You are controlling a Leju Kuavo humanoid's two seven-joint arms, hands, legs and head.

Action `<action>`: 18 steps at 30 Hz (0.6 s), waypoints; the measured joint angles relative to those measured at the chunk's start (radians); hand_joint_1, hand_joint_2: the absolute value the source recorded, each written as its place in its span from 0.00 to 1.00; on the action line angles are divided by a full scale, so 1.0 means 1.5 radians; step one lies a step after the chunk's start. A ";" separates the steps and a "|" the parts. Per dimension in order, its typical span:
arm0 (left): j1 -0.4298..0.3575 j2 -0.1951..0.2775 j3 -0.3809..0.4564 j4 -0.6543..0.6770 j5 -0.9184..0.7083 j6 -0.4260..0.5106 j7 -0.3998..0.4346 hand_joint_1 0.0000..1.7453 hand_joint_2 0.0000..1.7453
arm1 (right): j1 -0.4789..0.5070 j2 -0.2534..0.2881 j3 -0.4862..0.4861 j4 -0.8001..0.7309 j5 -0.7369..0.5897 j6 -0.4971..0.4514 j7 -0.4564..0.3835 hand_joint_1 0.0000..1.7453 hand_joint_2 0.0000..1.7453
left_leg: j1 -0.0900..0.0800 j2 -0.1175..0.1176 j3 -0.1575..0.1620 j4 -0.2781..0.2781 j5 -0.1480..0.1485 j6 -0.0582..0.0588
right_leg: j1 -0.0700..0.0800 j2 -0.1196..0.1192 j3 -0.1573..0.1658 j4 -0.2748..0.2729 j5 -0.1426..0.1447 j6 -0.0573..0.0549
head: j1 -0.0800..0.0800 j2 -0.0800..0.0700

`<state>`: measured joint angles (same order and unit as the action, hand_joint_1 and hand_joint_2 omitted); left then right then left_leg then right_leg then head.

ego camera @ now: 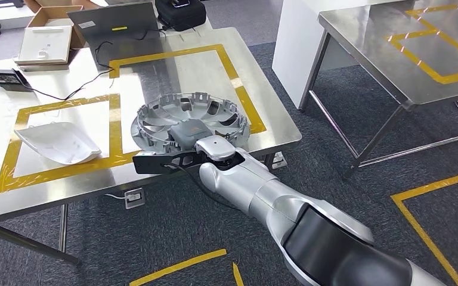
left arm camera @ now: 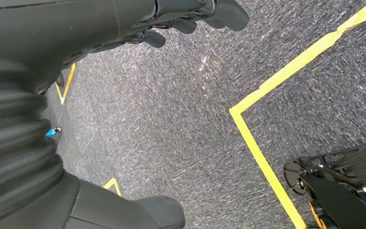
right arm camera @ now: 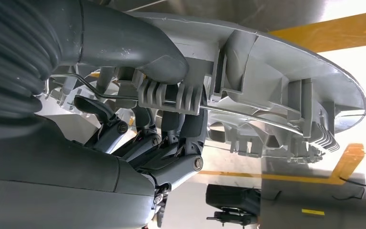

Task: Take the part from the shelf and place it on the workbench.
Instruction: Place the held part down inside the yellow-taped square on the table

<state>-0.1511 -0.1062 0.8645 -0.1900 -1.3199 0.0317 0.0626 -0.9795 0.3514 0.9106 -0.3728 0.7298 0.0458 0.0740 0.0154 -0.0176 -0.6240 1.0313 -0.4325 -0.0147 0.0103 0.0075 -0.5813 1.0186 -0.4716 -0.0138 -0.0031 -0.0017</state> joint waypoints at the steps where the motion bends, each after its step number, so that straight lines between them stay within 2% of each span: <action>1: 0.000 0.000 0.000 0.000 0.000 0.000 0.000 0.00 1.00 | 0.000 0.000 0.000 0.001 0.000 0.000 0.000 1.00 1.00 | 0.000 0.000 0.000 0.000 0.000 0.000 | 0.000 0.000 0.000 0.000 0.000 0.000 | 0.000 0.000; 15: -0.010 -0.007 -0.003 0.000 -0.008 -0.002 -0.001 0.00 1.00 | -0.020 0.003 0.015 -0.013 -0.035 -0.025 0.012 1.00 1.00 | 0.000 0.001 0.000 0.000 0.000 0.000 | 0.000 0.000 -0.001 0.001 0.000 0.000 | 0.000 0.000; 18: -0.014 -0.010 -0.006 0.000 -0.008 -0.002 0.001 0.00 1.00 | -0.037 0.004 0.037 -0.025 -0.061 -0.024 0.022 0.25 0.25 | 0.000 0.001 0.000 0.000 0.000 0.000 | 0.000 0.001 -0.001 0.001 0.000 0.000 | 0.000 0.000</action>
<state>-0.1724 -0.1218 0.8551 -0.1897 -1.3325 0.0294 0.0634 -1.0348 0.3580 0.9667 -0.4096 0.6383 0.0097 0.1067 0.0156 -0.0161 -0.6240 1.0313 -0.4323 -0.0151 0.0104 0.0083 -0.5824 1.0199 -0.4716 -0.0143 -0.0031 -0.0019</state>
